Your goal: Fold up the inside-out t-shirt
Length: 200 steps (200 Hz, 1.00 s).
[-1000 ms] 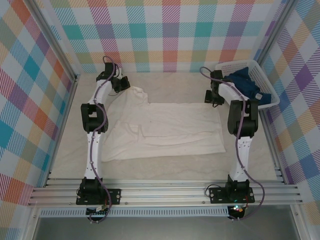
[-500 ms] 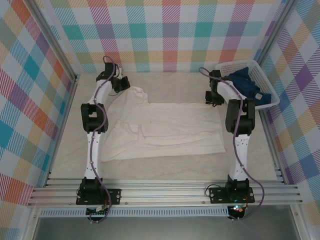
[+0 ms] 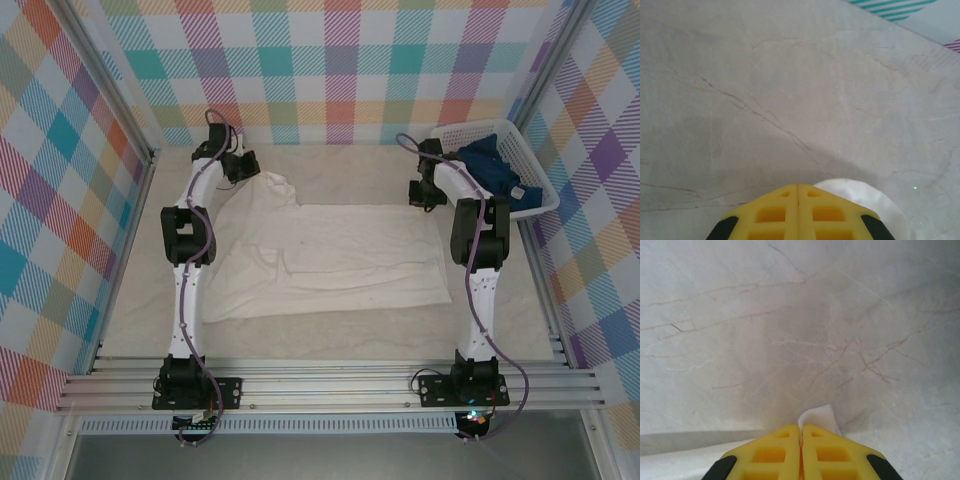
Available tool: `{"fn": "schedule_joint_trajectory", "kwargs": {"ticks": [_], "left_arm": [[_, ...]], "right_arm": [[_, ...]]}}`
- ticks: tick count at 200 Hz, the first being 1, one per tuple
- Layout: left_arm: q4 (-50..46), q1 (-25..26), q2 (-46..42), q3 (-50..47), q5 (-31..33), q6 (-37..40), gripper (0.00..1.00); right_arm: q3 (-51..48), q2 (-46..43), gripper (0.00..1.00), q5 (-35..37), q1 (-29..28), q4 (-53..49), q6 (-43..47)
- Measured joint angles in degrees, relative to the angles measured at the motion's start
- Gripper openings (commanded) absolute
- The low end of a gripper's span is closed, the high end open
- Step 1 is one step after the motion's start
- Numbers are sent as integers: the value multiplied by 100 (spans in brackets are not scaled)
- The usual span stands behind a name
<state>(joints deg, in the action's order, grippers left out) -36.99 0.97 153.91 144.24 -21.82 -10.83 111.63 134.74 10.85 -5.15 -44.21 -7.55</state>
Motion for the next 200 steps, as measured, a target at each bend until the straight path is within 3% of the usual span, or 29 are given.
{"fn": "schedule_joint_trajectory", "kwargs": {"ticks": [32,115,200], "left_arm": [[98,0,-656,-485,-17,20,0],[1659,0,-3630,-4232,-11,-28,0],[2892,0,-5855,-7407,319,-328,0]], "right_arm": [[-651,-472,8,-79,7,321,129],[-2636,-2354,9,-621,31,1141,155],[-4144,-3204,9,-682,31,1276,-295]]}}
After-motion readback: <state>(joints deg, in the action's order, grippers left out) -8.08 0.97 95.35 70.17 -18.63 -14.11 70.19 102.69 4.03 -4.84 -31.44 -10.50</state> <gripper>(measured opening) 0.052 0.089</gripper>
